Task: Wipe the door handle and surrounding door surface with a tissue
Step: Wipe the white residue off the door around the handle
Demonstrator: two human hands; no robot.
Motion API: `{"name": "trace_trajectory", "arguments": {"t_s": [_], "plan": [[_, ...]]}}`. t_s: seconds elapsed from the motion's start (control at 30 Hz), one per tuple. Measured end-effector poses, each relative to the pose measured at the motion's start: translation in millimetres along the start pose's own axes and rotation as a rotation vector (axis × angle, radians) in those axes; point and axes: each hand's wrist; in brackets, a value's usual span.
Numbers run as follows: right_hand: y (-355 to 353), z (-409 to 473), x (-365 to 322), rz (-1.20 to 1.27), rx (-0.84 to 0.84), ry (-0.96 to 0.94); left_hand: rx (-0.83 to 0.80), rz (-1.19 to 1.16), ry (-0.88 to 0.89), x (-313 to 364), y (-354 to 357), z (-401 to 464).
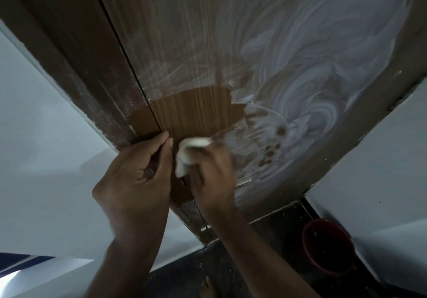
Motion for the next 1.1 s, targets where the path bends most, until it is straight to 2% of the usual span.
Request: {"name": "trace_trajectory", "arguments": {"t_s": [0.07, 0.1, 0.23, 0.3, 0.37, 0.47, 0.53, 0.6, 0.7, 0.77, 0.83, 0.9, 0.97, 1.03, 1.1], "plan": [[1, -10, 1, 0.021, -0.111, -0.087, -0.008, -0.004, 0.014, 1, 1, 0], [-1, -8, 7, 0.009, -0.077, -0.06, -0.012, -0.011, 0.019, 0, 1, -1], [-21, 26, 33, -0.143, 0.347, 0.31, -0.033, -0.018, 0.039, -1, -1, -2], [-24, 32, 36, -0.155, 0.415, 0.4, -0.039, -0.033, 0.036, -3, -2, -3], [-16, 16, 27, -0.151, 0.312, 0.301, -0.036, -0.032, 0.034, -3, -1, -3], [2, -23, 5, 0.011, -0.036, 0.029, -0.04, 0.0, 0.043, -3, 1, -4], [7, -33, 0, 0.067, -0.151, -0.053, -0.044, 0.004, 0.044, -4, 2, -4], [2, -29, 10, 0.042, -0.105, 0.033, -0.042, -0.005, 0.054, -7, 2, -3], [-13, -9, 29, -0.144, 0.17, 0.263, -0.042, -0.036, 0.064, -9, 1, -2], [-17, -1, 33, -0.146, 0.301, 0.375, -0.052, -0.041, 0.067, -9, 2, -3], [-12, -6, 25, -0.115, 0.245, 0.285, -0.064, -0.035, 0.056, -8, 3, -4], [-4, -19, 12, -0.048, 0.059, 0.108, -0.066, -0.004, 0.06, -7, 5, -5], [-2, -23, 8, -0.031, -0.056, 0.0, -0.074, 0.017, 0.08, -7, 7, -5], [-6, -19, 17, -0.061, -0.042, 0.006, -0.079, 0.01, 0.077, -6, 7, -6], [-16, -14, 30, -0.164, 0.071, 0.112, -0.076, -0.022, 0.047, -6, 6, -5]]}}
Point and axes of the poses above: each hand's wrist, its own z-axis towards the middle knuckle, its own y-axis out of the palm, x = y × z, and after that the axes turned 9 degrees about x, right-handed
